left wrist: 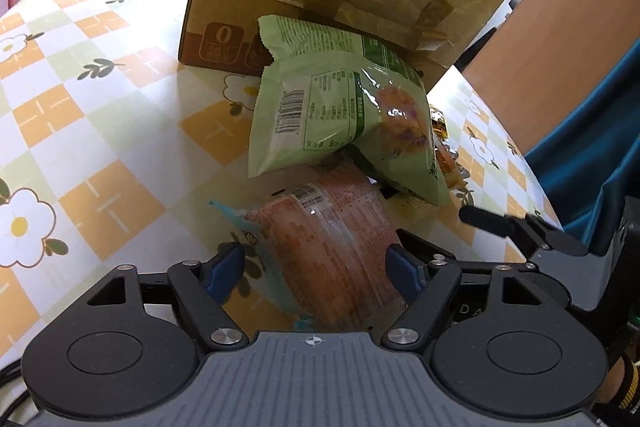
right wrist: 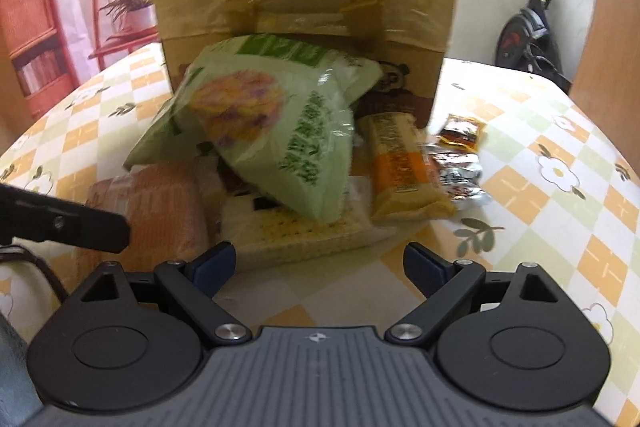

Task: Organize snacks
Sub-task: 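Grasp the brown cake bag with the left tool while the right tool grasps the orange-white snack bar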

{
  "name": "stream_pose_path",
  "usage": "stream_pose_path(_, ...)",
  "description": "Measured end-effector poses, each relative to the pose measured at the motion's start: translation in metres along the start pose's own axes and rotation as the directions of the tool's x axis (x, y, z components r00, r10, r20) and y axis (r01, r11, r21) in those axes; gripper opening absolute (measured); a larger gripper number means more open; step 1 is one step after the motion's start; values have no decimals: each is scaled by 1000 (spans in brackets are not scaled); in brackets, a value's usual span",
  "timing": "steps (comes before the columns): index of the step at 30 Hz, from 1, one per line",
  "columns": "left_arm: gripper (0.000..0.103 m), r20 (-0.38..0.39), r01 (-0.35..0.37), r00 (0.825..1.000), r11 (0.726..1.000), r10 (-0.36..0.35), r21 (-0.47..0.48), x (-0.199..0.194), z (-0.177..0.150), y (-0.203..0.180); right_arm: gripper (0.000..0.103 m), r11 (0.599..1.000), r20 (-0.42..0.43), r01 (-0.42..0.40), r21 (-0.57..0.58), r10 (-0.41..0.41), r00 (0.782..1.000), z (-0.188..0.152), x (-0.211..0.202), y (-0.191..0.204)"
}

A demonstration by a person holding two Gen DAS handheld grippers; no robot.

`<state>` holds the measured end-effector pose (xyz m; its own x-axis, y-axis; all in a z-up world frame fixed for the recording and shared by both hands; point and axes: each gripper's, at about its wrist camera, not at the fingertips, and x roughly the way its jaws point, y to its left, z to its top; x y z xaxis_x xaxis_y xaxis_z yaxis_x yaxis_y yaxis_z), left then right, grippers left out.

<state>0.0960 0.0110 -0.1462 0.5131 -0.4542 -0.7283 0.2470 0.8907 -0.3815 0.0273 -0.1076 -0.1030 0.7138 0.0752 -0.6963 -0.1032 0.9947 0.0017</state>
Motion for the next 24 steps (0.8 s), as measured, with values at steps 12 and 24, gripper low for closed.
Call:
stream_pose_path(12,76,47,-35,998,994,40,-106,-7,5,22,90,989,-26,-57,-133,54,998,20,15,38)
stream_pose_path(24,78,54,-102,993,990,108,-99,-3,12,21,89,990,11,-113,-79,114,993,17,17,31)
